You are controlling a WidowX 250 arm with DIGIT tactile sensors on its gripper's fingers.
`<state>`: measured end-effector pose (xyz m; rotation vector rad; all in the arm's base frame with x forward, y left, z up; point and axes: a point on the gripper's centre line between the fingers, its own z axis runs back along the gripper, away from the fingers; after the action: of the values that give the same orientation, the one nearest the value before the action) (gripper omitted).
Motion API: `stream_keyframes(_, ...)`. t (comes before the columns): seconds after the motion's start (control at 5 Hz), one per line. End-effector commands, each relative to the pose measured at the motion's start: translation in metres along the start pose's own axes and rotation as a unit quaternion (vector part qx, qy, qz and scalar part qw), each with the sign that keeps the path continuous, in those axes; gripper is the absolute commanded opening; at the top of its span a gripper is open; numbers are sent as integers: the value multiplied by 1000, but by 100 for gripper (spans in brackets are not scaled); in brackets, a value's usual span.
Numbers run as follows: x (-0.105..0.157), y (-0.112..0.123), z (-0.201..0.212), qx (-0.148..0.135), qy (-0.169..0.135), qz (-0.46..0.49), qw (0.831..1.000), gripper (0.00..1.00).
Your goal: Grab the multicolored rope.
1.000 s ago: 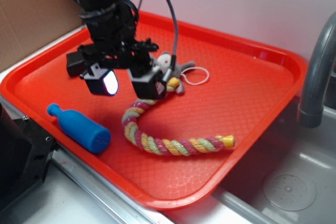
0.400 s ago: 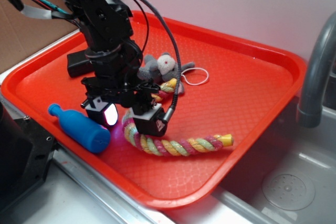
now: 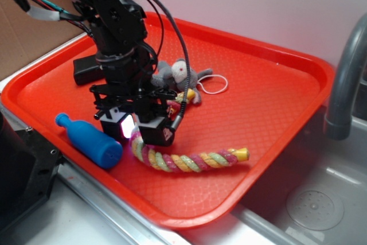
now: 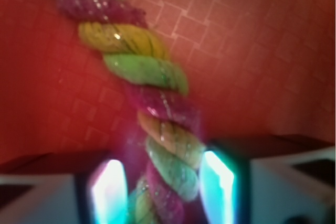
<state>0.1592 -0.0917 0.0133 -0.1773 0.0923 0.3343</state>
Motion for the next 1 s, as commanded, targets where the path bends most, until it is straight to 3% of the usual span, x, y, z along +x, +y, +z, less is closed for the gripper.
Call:
stream_keyframes(0.0,-8,-2,-6,13,10,-29,999,0)
stream_keyframes(0.2,-2,-5,11,16,-4,-64,998,0)
stream_keyframes(0.4,13,-16,62,27,-30,-133,990,0)
stream_keyframes(0.6,20,-18,115,20,-69,-155,985,0)
stream_keyframes(0.8,18,-19,166,15,-76,-163,984,0)
